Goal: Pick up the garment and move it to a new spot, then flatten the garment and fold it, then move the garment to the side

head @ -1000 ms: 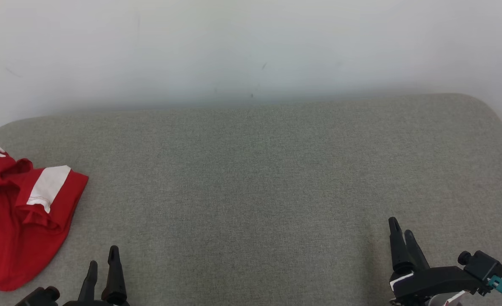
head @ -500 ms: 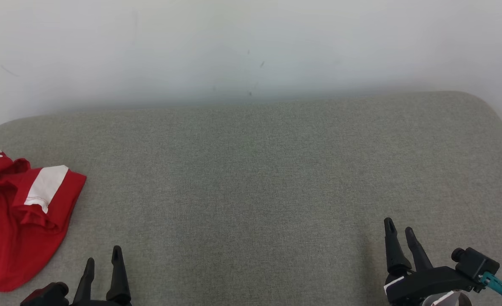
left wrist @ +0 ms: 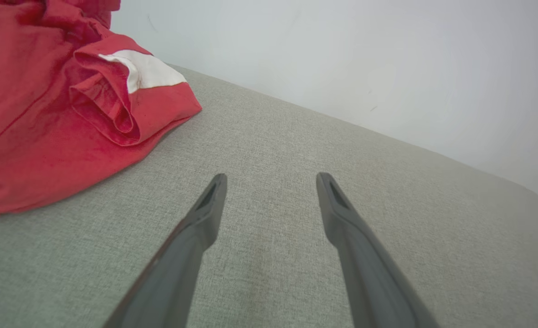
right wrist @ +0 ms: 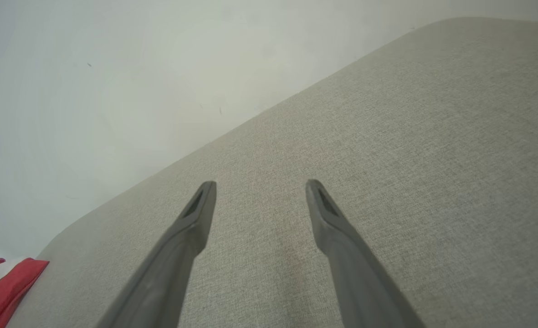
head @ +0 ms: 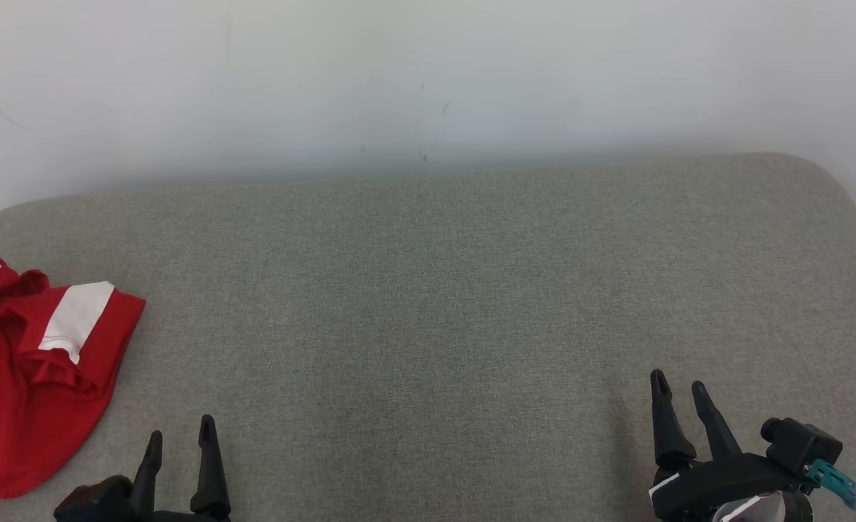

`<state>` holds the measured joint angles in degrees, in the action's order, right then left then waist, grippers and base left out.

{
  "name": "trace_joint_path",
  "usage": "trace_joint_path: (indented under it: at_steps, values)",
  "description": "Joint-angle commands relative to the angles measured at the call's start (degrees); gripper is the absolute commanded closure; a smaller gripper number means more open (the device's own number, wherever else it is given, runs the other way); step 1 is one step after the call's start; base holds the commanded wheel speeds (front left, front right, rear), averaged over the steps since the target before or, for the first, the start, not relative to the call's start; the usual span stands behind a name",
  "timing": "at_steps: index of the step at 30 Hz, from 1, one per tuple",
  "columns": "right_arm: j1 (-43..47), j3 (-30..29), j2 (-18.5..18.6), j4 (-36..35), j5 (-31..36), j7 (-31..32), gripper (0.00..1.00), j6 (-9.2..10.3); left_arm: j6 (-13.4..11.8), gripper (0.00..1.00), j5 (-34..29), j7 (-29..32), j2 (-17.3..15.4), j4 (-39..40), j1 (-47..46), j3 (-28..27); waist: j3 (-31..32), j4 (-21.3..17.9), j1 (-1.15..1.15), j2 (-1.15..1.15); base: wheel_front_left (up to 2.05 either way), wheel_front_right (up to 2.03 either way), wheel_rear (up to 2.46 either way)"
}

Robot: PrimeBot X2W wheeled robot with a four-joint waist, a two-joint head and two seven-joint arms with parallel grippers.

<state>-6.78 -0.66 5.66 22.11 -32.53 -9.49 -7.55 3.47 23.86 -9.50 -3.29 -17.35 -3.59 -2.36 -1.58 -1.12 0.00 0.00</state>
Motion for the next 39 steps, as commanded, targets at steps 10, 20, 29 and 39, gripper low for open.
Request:
trace_joint_path:
  at_steps: [10,20,29,39]
  values:
    - [-0.23,-0.56,0.07,-2.67,6.94,-1.81,0.00,0.08,0.31,0.00,-6.46,-1.74,-0.50,0.73,0.57,0.19,0.03,-0.12,0.00,0.00,0.00,0.00,0.00]
    - [0.26,-0.35,0.18,-1.56,12.83,-3.14,0.00,0.09,-0.50,0.00,-12.01,-3.15,-0.40,0.84,1.61,-0.39,0.36,-0.22,0.00,0.00,0.00,0.00,0.00]
    - [-0.22,0.56,0.60,-0.61,16.98,-4.19,0.00,0.10,-0.90,0.00,-16.30,-4.20,-0.27,0.83,1.73,-0.47,0.09,-0.35,0.00,0.00,0.00,0.00,0.00]
    - [-0.41,0.58,0.79,0.28,20.70,-5.11,0.00,0.11,-1.31,0.00,-20.45,-5.14,-0.10,0.44,1.62,-0.12,-0.38,-0.06,0.00,0.00,0.00,0.00,0.00]
